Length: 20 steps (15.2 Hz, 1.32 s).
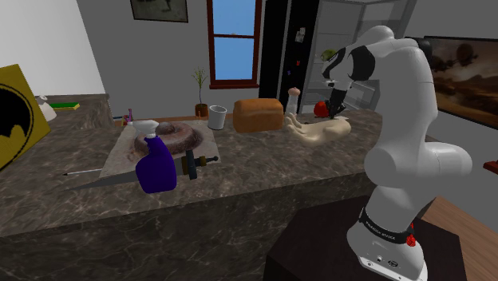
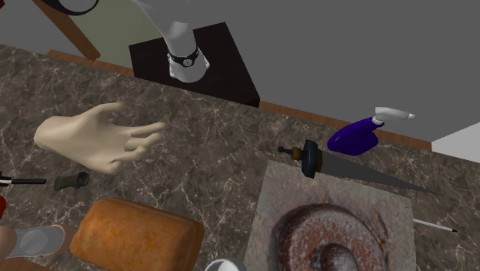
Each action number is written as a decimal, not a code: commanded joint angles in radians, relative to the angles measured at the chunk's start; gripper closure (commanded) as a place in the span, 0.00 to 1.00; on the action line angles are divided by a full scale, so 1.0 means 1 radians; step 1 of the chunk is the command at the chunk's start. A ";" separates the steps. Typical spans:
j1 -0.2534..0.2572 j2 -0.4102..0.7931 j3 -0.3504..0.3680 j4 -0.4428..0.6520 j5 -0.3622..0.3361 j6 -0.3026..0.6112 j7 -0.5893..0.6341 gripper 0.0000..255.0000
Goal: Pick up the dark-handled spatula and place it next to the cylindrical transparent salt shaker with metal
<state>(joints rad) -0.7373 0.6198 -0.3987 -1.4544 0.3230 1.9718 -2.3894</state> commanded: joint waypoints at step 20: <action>-0.007 -0.026 -0.011 0.075 -0.019 -0.109 0.014 0.00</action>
